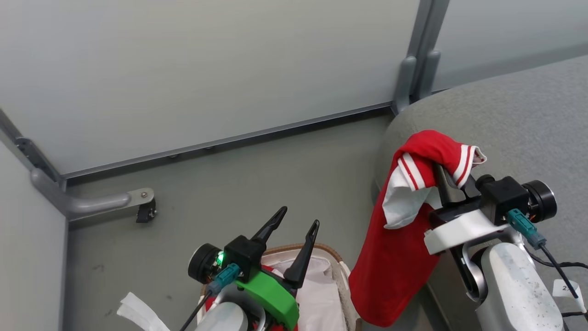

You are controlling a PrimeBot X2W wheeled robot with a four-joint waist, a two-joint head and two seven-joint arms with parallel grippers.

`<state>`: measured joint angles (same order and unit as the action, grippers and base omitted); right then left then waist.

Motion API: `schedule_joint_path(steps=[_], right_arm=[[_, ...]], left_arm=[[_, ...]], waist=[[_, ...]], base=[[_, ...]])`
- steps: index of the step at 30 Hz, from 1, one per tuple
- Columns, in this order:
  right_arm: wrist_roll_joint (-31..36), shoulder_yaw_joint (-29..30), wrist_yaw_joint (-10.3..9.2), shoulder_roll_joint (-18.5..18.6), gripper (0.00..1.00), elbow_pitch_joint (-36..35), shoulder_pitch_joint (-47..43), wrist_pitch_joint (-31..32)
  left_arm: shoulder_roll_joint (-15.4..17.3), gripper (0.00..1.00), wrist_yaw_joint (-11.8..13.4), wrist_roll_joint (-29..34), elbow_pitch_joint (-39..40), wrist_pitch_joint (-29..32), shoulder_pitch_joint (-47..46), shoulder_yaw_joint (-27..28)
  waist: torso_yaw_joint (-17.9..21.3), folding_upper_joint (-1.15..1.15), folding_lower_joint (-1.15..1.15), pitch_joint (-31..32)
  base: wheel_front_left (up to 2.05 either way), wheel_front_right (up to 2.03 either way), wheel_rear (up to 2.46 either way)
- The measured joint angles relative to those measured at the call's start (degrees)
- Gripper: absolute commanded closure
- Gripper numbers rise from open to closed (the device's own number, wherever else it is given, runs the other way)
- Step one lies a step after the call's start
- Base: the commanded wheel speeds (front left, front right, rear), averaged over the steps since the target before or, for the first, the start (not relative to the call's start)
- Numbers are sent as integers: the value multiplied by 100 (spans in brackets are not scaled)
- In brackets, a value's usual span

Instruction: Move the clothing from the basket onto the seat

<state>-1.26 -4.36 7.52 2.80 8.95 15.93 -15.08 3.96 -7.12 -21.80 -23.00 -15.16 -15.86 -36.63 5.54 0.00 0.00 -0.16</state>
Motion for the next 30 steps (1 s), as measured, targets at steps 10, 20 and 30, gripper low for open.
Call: schedule_joint_path(steps=[10,20,30], right_arm=[[96,176,0,-1,100,-30,4,0],[94,572,0,4,100,-15,603,0],[305,1222,0,600,100,0,2624,-1]], left_arm=[[-89,0,-18,354,80,-1,40,-55],[-103,0,-24,637,134,-1,-185,-190],[32,0,-26,856,346,-1,-429,-294]], waist=[[846,0,0,-245],[1242,0,0,-858],[1166,0,0,-1472]], base=[[0,0,0],[0,0,0],[0,0,0]])
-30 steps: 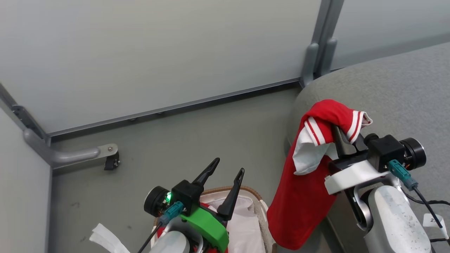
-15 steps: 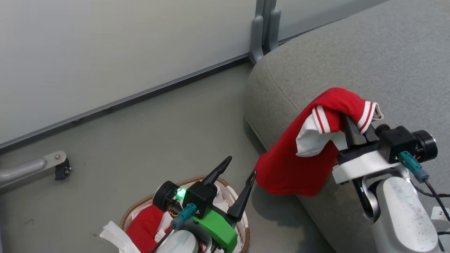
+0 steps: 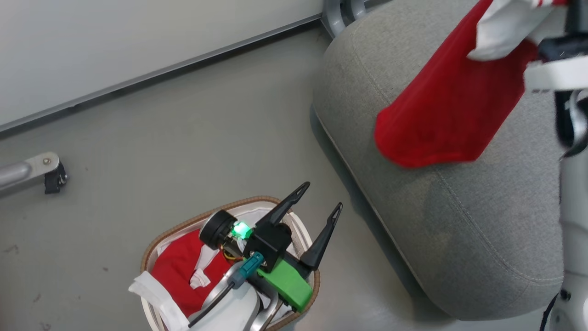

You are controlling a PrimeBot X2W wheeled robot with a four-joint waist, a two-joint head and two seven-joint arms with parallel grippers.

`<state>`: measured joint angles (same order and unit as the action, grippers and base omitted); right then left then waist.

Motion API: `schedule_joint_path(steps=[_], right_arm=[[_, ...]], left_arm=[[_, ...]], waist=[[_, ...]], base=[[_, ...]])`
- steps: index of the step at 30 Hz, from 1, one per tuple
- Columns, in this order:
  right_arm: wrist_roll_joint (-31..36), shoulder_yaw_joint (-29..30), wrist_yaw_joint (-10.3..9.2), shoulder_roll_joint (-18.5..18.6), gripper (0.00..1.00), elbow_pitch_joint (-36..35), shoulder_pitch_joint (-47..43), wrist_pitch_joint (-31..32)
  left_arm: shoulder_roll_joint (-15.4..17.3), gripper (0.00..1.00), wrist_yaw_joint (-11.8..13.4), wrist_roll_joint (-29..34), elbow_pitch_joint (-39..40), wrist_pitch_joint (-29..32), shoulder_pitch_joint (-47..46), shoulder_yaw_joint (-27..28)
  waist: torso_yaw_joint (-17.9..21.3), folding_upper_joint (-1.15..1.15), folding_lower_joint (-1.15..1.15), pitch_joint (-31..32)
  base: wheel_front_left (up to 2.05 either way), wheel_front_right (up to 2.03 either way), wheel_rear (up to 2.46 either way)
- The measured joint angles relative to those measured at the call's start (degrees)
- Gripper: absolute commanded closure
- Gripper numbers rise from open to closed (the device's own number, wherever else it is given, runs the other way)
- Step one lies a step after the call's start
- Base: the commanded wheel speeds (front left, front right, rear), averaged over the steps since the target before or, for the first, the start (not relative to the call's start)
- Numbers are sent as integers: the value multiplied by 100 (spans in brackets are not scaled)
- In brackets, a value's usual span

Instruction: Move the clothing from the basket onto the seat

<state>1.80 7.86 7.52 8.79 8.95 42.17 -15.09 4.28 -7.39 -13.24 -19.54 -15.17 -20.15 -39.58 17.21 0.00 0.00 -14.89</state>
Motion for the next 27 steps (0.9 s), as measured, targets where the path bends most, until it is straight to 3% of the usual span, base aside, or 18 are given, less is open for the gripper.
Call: schedule_joint_path(steps=[4,12,20,27], right_arm=[[67,103,0,422,100,271,935,0],[177,256,0,1273,100,1658,2425,1],[500,804,0,1278,100,2213,2582,0],[648,1209,0,878,100,2509,2075,0]], left_arm=[[31,0,0,124,110,0,-232,-22],[43,0,0,331,270,0,-632,-9],[70,0,0,506,325,0,-989,25],[172,0,32,594,393,0,-1110,158]], waist=[[-102,0,0,-268],[-309,0,0,-926],[-446,0,-1,-1671],[-510,0,-1,-2236]], base=[[0,0,0],[0,0,0],[0,0,0],[0,0,0]])
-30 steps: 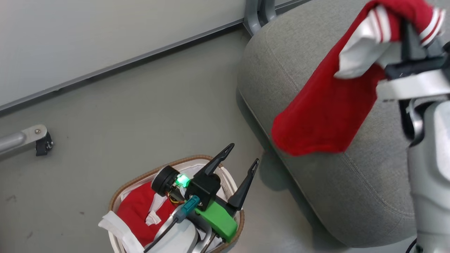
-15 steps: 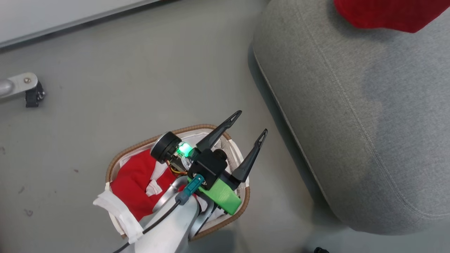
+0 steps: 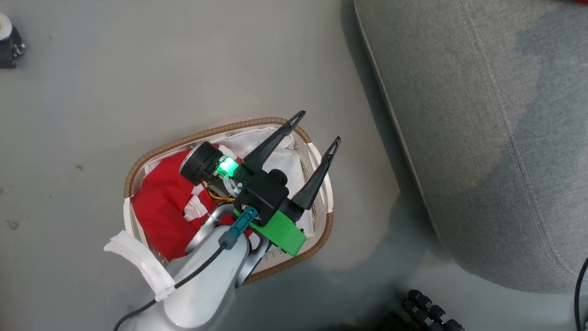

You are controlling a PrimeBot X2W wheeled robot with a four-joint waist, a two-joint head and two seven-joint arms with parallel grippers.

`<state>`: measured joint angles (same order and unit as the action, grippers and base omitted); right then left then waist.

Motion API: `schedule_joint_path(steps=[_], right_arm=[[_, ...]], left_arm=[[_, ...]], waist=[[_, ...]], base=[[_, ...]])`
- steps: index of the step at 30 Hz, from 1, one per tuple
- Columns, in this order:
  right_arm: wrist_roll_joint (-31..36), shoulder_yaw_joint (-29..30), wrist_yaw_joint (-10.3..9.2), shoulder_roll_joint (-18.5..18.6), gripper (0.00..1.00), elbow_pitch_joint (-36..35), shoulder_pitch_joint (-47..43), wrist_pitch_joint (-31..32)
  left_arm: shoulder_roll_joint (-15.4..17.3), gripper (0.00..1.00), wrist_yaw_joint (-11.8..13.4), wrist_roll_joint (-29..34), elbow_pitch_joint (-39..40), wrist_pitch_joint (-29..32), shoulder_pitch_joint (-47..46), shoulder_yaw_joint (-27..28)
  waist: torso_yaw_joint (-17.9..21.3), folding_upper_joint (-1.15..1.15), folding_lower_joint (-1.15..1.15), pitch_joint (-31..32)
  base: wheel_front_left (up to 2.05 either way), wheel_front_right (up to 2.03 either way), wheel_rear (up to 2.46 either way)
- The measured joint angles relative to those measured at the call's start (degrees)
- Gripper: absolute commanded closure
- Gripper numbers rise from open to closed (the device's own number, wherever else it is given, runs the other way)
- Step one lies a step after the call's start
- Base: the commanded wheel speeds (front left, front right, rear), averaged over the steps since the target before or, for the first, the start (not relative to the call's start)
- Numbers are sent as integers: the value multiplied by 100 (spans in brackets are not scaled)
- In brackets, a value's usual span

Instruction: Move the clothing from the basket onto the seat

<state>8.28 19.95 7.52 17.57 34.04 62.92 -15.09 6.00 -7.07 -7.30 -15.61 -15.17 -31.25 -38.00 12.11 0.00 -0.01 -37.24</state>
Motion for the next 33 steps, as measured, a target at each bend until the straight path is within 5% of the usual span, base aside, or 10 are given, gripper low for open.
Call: schedule_joint_path(steps=[10,11,13,14,33], right_arm=[[93,163,1,-513,100,322,-697,0],[92,158,1,-553,89,346,-745,0],[81,109,1,-604,20,359,-881,0],[71,96,1,-610,0,330,-940,0],[-353,-271,1,-951,0,-1063,-3038,-4]], left_arm=[[55,0,8,27,-80,0,7,66],[59,0,8,27,-91,0,8,73],[65,0,8,18,-112,0,8,76],[66,0,8,2,-118,0,9,75],[-124,0,1,-381,-155,0,556,342]], waist=[[174,0,0,-312],[191,0,0,-312],[219,0,0,-283],[224,0,0,-263],[176,0,1,835]], base=[[0,0,0],[0,0,0],[0,0,0],[0,0,0],[0,0,0]])
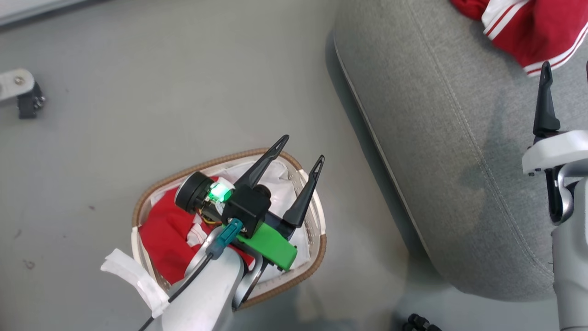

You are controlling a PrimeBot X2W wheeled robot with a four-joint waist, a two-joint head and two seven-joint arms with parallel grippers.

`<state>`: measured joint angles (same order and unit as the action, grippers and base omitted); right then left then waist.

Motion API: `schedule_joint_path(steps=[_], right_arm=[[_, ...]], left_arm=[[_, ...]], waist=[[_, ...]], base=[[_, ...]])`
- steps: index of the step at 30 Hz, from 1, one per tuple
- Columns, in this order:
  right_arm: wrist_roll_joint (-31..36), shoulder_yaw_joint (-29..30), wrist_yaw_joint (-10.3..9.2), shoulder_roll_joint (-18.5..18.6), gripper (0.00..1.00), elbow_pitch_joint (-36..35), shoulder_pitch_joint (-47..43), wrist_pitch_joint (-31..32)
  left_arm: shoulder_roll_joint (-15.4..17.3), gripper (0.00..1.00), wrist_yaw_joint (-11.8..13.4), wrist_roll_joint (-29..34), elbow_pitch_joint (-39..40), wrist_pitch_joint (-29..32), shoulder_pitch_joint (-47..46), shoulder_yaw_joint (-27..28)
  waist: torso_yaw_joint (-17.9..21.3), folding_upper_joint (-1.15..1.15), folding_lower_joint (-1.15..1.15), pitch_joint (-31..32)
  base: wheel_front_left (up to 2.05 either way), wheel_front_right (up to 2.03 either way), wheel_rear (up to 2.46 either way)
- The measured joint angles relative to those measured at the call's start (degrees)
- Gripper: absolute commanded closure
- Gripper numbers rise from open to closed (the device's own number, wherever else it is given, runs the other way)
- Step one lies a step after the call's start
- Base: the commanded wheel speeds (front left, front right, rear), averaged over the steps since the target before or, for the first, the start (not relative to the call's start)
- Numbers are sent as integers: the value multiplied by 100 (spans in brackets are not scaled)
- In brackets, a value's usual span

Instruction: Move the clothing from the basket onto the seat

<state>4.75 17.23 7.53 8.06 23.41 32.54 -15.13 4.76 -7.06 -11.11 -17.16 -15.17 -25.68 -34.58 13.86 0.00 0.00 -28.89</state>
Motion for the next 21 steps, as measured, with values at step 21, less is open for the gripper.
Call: schedule_joint_path(steps=[21], right_arm=[[-18,-670,0,73,0,-514,-597,-1]], left_arm=[[-177,0,163,-304,-59,0,942,1544]], waist=[[-850,0,0,1563]], base=[[0,0,0]])
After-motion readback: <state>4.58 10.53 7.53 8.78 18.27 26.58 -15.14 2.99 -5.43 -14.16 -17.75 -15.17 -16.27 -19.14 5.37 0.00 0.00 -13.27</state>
